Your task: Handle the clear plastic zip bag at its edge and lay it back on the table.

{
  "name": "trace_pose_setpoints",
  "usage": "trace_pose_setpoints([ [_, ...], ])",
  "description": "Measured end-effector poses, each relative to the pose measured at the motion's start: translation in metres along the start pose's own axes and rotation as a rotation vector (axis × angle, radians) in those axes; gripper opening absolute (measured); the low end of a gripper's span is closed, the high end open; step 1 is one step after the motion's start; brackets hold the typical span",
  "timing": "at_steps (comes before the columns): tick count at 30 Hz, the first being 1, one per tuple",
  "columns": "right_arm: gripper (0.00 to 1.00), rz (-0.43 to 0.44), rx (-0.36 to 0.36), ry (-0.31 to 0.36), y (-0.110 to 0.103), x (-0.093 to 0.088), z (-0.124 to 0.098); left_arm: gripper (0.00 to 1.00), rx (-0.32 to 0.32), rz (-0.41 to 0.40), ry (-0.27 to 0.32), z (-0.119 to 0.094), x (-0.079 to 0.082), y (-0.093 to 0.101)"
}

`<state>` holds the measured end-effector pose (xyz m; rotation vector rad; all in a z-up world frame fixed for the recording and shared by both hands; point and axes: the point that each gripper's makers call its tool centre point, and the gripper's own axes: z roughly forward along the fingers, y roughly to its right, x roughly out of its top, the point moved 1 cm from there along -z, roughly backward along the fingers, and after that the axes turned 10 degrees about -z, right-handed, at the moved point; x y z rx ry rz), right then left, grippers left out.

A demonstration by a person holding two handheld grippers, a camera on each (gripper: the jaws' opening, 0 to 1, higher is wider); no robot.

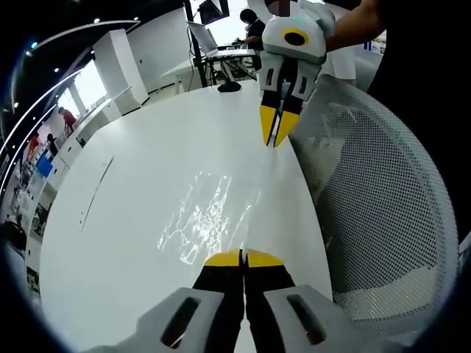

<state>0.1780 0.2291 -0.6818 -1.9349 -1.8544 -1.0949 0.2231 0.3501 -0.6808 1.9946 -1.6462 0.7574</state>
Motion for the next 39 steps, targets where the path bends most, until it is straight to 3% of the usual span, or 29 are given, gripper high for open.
trace_pose_setpoints([
  [15, 0.0, 0.02, 0.056, -0.025, -0.016, -0.006, 0.005, 0.0, -0.019, 0.07, -0.005, 0.001, 0.003, 0.009],
  [20, 0.04, 0.038, 0.068, 0.007, -0.019, -0.001, 0.006, 0.0, -0.027, 0.089, 0.018, -0.001, 0.011, 0.013],
  [22, 0.09, 0.056, 0.068, 0.009, -0.018, 0.002, 0.006, 0.0, -0.029, 0.112, 0.015, 0.0, 0.013, 0.015],
  [29, 0.11, 0.106, 0.053, 0.073, -0.006, 0.018, 0.0, 0.0, -0.029, 0.135, 0.012, 0.001, 0.013, 0.016],
  [39, 0.1, 0.152, 0.034, 0.11, 0.01, 0.024, -0.004, 0.0, -0.025, 0.144, 0.006, 0.001, 0.01, 0.015],
])
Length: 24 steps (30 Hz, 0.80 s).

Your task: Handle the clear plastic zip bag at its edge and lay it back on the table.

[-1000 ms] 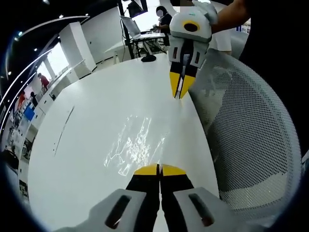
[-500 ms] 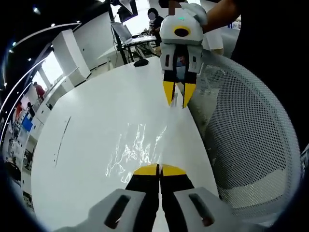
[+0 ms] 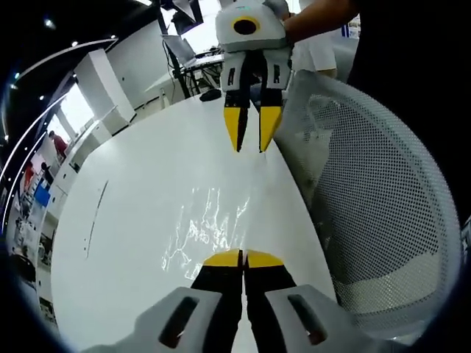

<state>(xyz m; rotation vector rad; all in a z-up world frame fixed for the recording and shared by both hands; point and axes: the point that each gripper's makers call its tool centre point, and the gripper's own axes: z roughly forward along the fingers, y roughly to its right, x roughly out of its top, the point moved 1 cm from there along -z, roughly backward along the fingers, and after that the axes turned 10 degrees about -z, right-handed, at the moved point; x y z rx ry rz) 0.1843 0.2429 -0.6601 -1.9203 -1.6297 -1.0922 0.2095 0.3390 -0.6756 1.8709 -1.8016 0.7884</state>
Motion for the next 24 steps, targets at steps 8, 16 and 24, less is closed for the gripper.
trace_pose_setpoints([
  [8, 0.09, -0.013, 0.024, -0.012, -0.001, 0.0, 0.009, 0.0, 0.003, -0.005, 0.004, -0.001, -0.002, 0.0],
  [16, 0.06, -0.017, 0.058, -0.028, -0.008, -0.001, 0.02, 0.0, 0.007, -0.005, 0.01, -0.002, -0.001, 0.0],
  [24, 0.04, -0.001, 0.079, -0.032, -0.011, -0.004, 0.026, 0.0, 0.016, -0.01, 0.025, -0.001, 0.001, -0.001],
])
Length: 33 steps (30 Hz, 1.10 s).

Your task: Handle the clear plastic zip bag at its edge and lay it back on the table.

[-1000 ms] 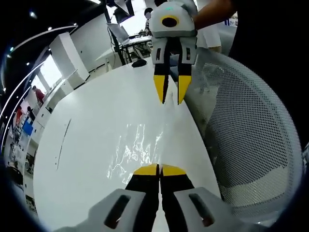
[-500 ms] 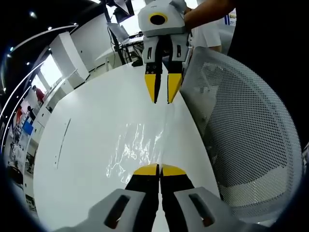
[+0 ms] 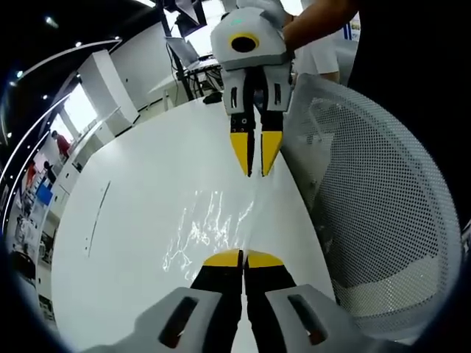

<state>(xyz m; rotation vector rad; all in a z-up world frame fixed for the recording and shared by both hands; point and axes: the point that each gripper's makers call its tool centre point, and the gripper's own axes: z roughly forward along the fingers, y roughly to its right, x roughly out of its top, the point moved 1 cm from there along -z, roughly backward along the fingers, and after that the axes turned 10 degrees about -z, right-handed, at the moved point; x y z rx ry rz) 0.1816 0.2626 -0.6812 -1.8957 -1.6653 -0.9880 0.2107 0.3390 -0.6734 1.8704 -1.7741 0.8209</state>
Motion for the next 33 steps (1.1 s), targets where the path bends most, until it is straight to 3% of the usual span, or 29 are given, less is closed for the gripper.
trace_pose_setpoints([
  [9, 0.0, 0.039, 0.023, -0.008, -0.007, -0.002, 0.008, 0.0, 0.019, -0.017, 0.024, 0.001, 0.007, -0.006],
  [12, 0.0, 0.066, 0.002, -0.001, -0.003, -0.001, 0.008, 0.0, 0.038, -0.065, 0.021, 0.001, 0.005, -0.009],
  [18, 0.0, 0.096, -0.034, 0.013, 0.005, 0.002, 0.004, 0.15, 0.088, -0.173, 0.036, -0.008, 0.003, -0.012],
  [23, 0.0, 0.1, -0.052, 0.022, 0.009, 0.006, 0.004, 0.26, 0.14, -0.285, 0.004, -0.018, -0.006, -0.014],
  [26, 0.0, 0.096, -0.061, 0.022, 0.011, 0.007, 0.004, 0.25, 0.168, -0.319, -0.007, -0.023, -0.01, -0.015],
  [33, 0.0, 0.105, -0.084, 0.027, 0.015, 0.008, 0.003, 0.27, 0.22, -0.492, 0.046, -0.026, -0.009, -0.01],
])
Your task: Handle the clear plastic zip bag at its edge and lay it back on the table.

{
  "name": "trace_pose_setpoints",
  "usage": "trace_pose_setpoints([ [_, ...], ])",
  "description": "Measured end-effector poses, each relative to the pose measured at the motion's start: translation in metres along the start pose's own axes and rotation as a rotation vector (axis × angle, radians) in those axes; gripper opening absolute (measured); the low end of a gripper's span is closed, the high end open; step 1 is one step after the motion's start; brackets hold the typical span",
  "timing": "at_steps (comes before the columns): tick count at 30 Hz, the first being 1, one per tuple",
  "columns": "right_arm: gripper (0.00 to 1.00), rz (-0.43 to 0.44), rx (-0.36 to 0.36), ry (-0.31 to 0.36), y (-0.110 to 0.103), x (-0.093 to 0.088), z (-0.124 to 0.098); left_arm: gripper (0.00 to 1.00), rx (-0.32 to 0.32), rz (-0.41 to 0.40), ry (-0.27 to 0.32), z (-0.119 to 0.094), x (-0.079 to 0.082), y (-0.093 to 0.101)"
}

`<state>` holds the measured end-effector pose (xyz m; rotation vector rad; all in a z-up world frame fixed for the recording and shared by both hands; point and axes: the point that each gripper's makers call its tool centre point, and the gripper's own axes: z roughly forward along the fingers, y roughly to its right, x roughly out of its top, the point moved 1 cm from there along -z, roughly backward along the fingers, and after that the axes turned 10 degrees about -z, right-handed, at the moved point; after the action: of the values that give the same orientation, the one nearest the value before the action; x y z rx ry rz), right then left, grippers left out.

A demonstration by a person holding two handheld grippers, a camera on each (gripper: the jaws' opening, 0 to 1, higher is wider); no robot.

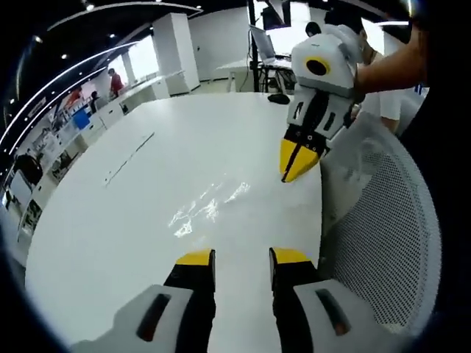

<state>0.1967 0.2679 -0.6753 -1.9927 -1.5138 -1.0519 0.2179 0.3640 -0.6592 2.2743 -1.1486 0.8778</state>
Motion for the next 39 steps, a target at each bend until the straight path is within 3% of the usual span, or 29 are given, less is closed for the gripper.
trace_pose_setpoints([
  [4, 0.0, 0.003, -0.01, 0.004, 0.001, 0.001, 0.001, 0.28, 0.005, -0.051, 0.005, 0.0, -0.002, 0.004],
  [7, 0.0, 0.007, -0.018, 0.005, 0.001, 0.001, 0.001, 0.28, 0.011, -0.134, 0.035, -0.001, 0.002, 0.011],
  [15, 0.0, 0.017, -0.037, 0.007, 0.003, 0.001, 0.002, 0.28, 0.038, -0.22, 0.066, 0.001, 0.004, 0.02],
  [16, 0.0, 0.018, -0.039, 0.008, 0.003, 0.001, 0.002, 0.27, 0.059, -0.253, 0.087, 0.0, 0.006, 0.018],
  [20, 0.0, 0.021, -0.051, 0.011, 0.003, 0.002, 0.003, 0.26, 0.045, -0.381, 0.179, -0.002, 0.015, 0.021],
  [26, 0.0, 0.017, -0.069, 0.01, 0.002, 0.003, 0.005, 0.26, 0.041, -0.414, 0.173, 0.002, 0.013, 0.028],
  [34, 0.0, -0.026, -0.127, 0.008, 0.004, 0.004, 0.007, 0.26, 0.037, -0.532, 0.212, 0.008, 0.016, 0.031],
  [39, 0.0, -0.037, -0.139, 0.008, 0.002, 0.005, 0.01, 0.25, 0.042, -0.545, 0.225, 0.014, 0.018, 0.034],
])
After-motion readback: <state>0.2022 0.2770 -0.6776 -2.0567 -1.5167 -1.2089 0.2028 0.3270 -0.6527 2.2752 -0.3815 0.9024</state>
